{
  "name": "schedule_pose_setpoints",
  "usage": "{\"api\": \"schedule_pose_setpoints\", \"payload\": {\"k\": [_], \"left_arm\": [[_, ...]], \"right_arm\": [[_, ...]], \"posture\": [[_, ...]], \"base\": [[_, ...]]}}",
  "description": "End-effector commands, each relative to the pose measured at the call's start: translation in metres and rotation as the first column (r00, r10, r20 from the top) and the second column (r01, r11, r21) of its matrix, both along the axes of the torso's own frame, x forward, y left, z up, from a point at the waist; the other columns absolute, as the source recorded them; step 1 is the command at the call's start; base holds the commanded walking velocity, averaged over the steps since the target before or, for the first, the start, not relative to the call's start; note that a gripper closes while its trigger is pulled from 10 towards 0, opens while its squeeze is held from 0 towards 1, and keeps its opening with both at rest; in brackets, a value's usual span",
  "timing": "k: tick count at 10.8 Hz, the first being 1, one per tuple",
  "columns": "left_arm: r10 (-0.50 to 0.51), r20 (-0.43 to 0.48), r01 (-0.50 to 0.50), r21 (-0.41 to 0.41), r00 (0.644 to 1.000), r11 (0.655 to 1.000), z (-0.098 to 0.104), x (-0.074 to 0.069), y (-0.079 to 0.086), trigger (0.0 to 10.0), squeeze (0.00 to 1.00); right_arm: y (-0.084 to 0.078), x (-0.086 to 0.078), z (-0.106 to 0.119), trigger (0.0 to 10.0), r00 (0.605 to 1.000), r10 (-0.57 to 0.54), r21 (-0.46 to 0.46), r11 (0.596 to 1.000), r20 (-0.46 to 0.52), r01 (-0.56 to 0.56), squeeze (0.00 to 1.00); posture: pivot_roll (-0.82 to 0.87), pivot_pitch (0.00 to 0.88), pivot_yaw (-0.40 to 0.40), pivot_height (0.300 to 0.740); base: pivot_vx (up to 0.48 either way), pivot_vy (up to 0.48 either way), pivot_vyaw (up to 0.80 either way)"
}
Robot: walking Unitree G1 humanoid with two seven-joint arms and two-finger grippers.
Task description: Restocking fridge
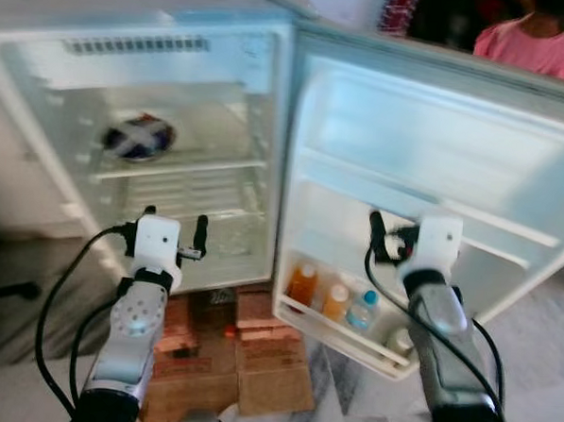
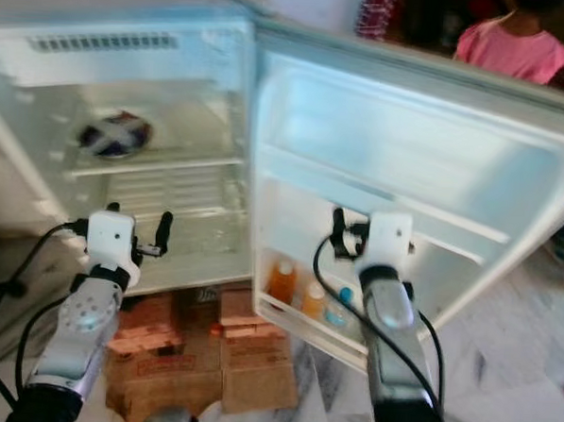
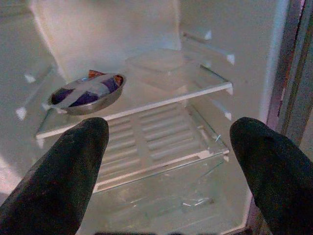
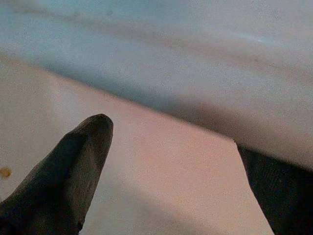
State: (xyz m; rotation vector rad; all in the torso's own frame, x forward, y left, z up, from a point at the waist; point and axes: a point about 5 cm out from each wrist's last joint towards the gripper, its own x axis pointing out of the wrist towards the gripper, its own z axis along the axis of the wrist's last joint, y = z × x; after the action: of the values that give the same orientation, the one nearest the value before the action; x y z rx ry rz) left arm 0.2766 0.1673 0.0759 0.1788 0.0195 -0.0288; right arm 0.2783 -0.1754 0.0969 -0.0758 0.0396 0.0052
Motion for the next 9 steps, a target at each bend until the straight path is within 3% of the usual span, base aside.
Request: {"api": "schedule_pose_setpoints", "payload": {"k": [1, 2, 6, 9], "left_arm": [[-0.006, -0.008, 0.006, 0.003, 1.0, 1.0, -0.001, -0.002, -0.001, 10.0, 0.0], [-0.009, -0.01, 0.009, 0.002, 1.0, 1.0, -0.002, -0.002, -0.002, 10.0, 0.0], [-0.015, -0.017, 0.015, -0.001, 1.0, 1.0, -0.002, -0.003, -0.003, 10.0, 0.0], [-0.016, -0.015, 0.016, 0.002, 1.0, 1.0, -0.001, -0.004, -0.003, 10.0, 0.0]], "right_arm": [[0.0, -0.003, 0.006, 10.0, 1.0, 0.012, -0.009, 1.0, 0.019, -0.012, 0.0], [0.004, -0.007, 0.003, 10.0, 0.998, 0.055, 0.045, 0.997, -0.008, -0.055, 0.0], [0.011, -0.008, 0.005, 10.0, 0.992, 0.128, 0.104, 0.987, -0.018, -0.126, 0.0], [0.016, -0.009, 0.004, 10.0, 0.983, 0.181, 0.108, 0.978, -0.023, -0.178, 0.0]], "posture": [[0.06, 0.0, 0.004, 0.74], [0.06, 0.0, 0.004, 0.74], [0.06, 0.0, 0.009, 0.74], [0.06, 0.0, 0.009, 0.74]], "base": [[0.0, 0.0, 0.0], [-0.266, 0.0, 0.0], [-0.287, 0.0, 0.0], [-0.251, 0.0, 0.0]]}}
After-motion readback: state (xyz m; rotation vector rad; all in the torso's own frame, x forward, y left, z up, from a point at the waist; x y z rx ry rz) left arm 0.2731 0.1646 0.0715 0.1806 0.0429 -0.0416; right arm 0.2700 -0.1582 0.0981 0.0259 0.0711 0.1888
